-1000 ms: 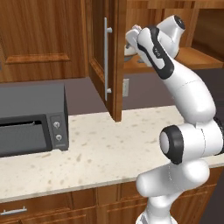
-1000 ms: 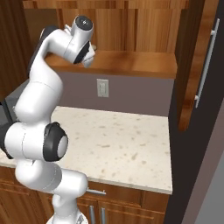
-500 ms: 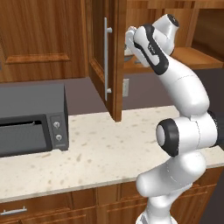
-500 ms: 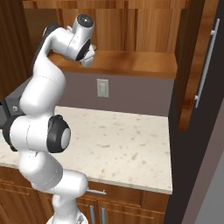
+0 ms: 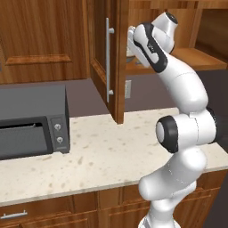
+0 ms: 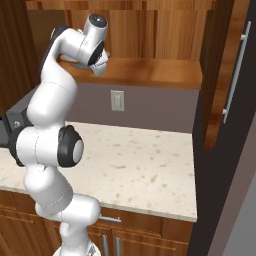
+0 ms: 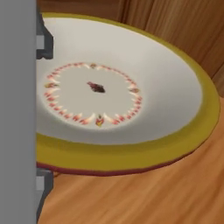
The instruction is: Pick up the bowls from the cabinet and place each bowl in front of a stool on the dining counter.
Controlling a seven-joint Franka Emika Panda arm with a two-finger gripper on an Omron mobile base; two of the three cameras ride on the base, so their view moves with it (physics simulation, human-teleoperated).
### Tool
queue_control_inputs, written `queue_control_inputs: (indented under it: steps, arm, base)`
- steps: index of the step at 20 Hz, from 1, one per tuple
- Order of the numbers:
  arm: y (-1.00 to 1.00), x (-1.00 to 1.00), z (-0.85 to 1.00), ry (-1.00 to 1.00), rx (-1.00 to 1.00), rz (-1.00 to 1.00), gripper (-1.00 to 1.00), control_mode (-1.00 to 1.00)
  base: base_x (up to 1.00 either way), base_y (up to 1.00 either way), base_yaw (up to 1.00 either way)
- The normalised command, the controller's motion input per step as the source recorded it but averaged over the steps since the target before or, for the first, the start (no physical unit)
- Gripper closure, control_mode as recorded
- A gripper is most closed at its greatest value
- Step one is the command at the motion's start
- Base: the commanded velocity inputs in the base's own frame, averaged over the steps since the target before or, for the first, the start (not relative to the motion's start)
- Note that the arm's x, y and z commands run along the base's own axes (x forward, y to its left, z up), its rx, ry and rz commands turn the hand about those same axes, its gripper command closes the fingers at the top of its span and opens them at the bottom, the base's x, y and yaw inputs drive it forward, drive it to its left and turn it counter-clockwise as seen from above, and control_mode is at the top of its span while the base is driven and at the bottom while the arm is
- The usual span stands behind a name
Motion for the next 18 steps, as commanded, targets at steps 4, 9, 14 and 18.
queue_control_inputs:
  steps: [4,9,14,18]
  arm:
    - [0.05,0.08,-0.05,0.02,0.00,0.00,1.00,-1.00]
    - [0.00,0.00,0.00,0.00,0.00,0.00,1.00,-1.00]
    - [0.00,-0.05,0.00,0.00,0.00,0.00,1.00,-1.00]
    - [-0.11,-0.36,0.00,-0.06,0.02,-0.03,1.00,-1.00]
  base:
    - [0.00,0.00,0.00]
    - [0.00,0.00,0.00]
    - [0.00,0.00,0.00]
    - [0.00,0.00,0.00]
